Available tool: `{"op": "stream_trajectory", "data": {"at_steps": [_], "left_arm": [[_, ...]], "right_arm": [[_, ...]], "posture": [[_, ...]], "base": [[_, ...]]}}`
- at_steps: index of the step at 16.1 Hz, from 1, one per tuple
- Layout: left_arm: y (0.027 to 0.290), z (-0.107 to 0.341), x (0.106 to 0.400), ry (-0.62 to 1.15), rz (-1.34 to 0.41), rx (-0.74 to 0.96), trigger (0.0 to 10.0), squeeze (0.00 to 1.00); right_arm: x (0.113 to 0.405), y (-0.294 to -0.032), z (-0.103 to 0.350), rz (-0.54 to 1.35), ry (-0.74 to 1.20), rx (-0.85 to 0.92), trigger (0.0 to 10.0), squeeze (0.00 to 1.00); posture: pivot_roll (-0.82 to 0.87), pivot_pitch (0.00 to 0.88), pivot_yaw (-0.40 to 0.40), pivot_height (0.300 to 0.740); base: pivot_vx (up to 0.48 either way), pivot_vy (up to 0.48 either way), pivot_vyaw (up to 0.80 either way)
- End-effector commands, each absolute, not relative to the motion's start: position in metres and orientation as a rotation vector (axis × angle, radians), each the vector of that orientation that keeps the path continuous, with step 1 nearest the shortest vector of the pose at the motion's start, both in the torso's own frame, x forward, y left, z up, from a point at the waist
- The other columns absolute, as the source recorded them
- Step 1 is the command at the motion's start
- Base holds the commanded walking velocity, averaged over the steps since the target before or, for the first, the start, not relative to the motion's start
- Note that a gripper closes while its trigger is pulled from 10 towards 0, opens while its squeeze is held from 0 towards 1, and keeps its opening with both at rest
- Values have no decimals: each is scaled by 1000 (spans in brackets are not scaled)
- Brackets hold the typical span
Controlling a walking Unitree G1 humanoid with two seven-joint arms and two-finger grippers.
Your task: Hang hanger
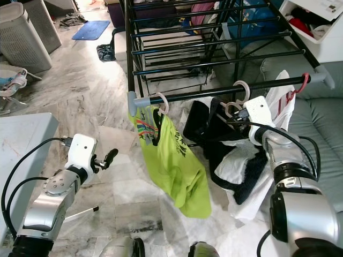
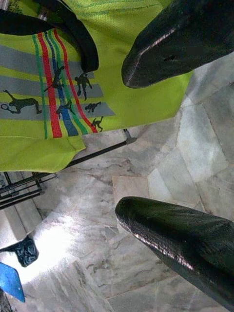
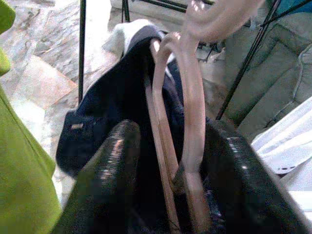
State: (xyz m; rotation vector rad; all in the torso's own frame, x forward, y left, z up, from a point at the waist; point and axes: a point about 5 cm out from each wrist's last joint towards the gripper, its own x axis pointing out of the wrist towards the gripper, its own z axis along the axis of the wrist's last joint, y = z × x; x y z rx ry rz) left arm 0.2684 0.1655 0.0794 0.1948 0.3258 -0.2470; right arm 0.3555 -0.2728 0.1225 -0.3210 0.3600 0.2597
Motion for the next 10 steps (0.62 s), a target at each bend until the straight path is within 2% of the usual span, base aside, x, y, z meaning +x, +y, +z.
{"op": "stream_trajectory", "data": {"at_steps": [1, 10], "left_arm": [[169, 82, 268, 325, -252, 204, 10000, 0], [165, 80, 266, 335, -263, 199, 10000, 0]], "right_arm": [[359, -271, 127, 278, 355, -333, 0, 0], [361, -269, 128, 275, 353, -323, 0, 0]], "posture": [[103, 94, 82, 740], [103, 93, 81, 740]], "base": [[0, 0, 0], [0, 0, 0]]}}
